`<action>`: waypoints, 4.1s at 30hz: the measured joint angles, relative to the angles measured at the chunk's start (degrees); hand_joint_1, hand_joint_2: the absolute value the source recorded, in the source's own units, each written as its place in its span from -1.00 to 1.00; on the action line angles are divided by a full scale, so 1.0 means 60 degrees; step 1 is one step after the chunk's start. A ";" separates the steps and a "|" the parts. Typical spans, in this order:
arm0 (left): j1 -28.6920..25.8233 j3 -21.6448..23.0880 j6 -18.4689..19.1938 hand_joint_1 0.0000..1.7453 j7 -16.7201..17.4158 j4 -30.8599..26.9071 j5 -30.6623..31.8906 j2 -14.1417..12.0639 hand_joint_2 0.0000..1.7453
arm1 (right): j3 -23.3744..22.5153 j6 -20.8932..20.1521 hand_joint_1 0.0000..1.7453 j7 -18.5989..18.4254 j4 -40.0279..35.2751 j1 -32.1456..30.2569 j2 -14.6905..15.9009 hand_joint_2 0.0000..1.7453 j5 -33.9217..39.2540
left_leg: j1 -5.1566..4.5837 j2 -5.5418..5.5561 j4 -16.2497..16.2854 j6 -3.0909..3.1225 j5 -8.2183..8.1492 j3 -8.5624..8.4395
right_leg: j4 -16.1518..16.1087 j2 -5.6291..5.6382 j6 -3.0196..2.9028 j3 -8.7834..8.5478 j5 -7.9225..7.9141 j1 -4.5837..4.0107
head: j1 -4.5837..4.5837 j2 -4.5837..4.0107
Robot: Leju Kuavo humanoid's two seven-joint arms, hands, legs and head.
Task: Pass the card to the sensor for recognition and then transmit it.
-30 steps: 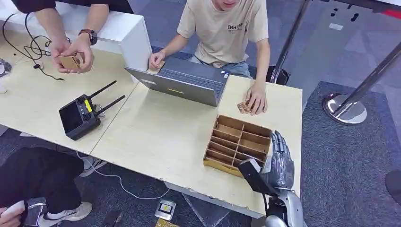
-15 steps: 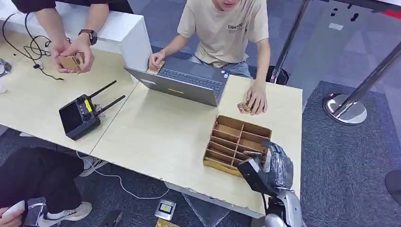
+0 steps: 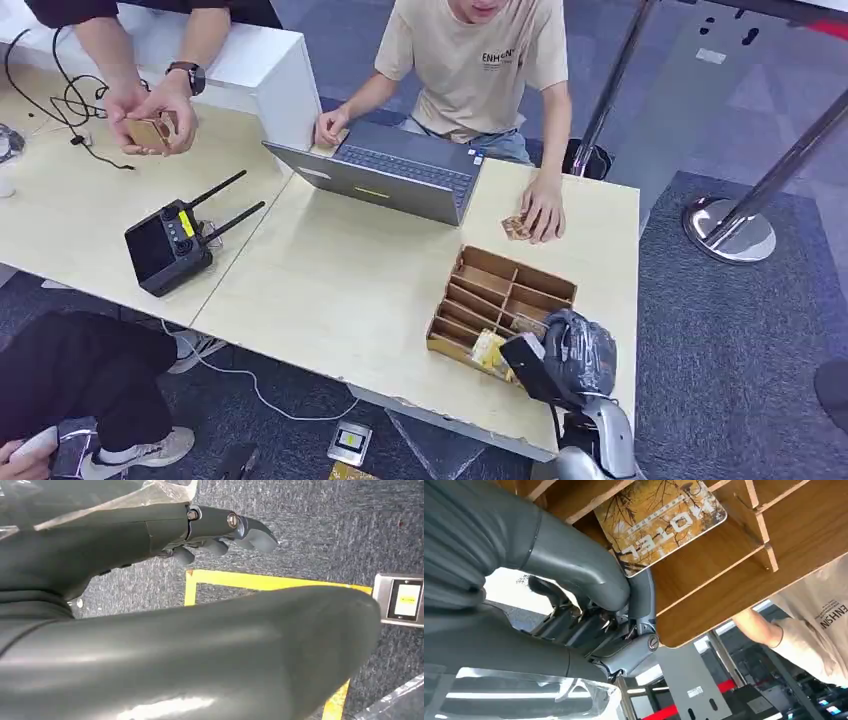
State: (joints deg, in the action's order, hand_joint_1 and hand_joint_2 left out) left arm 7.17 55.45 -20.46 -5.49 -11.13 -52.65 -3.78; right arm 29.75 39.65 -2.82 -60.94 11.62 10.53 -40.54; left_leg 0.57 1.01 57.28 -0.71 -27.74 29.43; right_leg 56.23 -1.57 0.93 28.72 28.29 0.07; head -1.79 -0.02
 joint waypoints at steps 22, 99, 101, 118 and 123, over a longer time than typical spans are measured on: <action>-0.0001 0.0000 -0.0098 -1.00 0.0022 0.0000 0.0011 0.0000 -1.00 | -0.0357 0.0004 -1.00 0.0404 0.0335 0.0108 -0.0240 1.00 -0.0079 | 0.0000 0.0000 0.0000 0.0000 0.0001 -0.0012 | -0.0001 0.0001 0.0000 -0.0009 -0.0001 0.0000 | 0.0000 0.0000; -0.0011 0.0000 0.0237 -1.00 -0.0222 0.0000 -0.0230 -0.0026 -1.00 | 0.1060 -0.6389 -1.00 -0.2117 -0.5555 0.0673 0.2091 1.00 -0.1628 | -0.0001 0.0002 0.0001 0.0000 -0.0001 0.0011 | -0.0001 0.0001 0.0000 0.0010 0.0000 0.0001 | 0.0000 0.0000; -0.0011 0.0000 0.0219 -1.00 -0.0222 0.0000 -0.0255 -0.0022 -1.00 | 0.1067 -0.6328 -1.00 -0.2185 -0.5519 0.0664 0.2091 1.00 -0.1628 | -0.0001 0.0002 0.0001 0.0000 -0.0001 0.0010 | -0.0001 0.0001 0.0000 0.0010 0.0000 0.0001 | 0.0000 0.0000; -0.0013 -0.0007 0.0066 -1.00 -0.0204 0.0000 -0.0455 -0.0007 -1.00 | 0.1064 -0.5624 -1.00 -0.2845 -0.5377 0.0188 0.2091 1.00 -0.1872 | -0.0001 0.0002 0.0001 0.0000 -0.0002 0.0010 | -0.0001 0.0001 0.0000 0.0012 0.0000 0.0001 | -0.0004 0.0000; -0.0013 -0.0011 0.0055 -1.00 -0.0164 0.0000 -0.0455 -0.0007 -1.00 | 0.1067 -0.5522 -1.00 -0.2838 -0.5257 0.0097 0.2087 1.00 -0.1869 | -0.0001 0.0002 0.0001 0.0000 -0.0001 0.0011 | -0.0001 0.0001 0.0000 0.0011 0.0000 0.0001 | -0.0004 0.0000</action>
State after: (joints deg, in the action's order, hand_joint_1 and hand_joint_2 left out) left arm 7.09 55.39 -20.13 -6.47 -11.13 -55.39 -3.82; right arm 36.15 6.51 -19.85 -92.48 12.20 23.06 -51.76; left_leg 0.56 1.02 57.29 -0.70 -27.75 29.50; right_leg 56.22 -1.57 0.93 28.79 28.29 0.08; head -1.81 -0.02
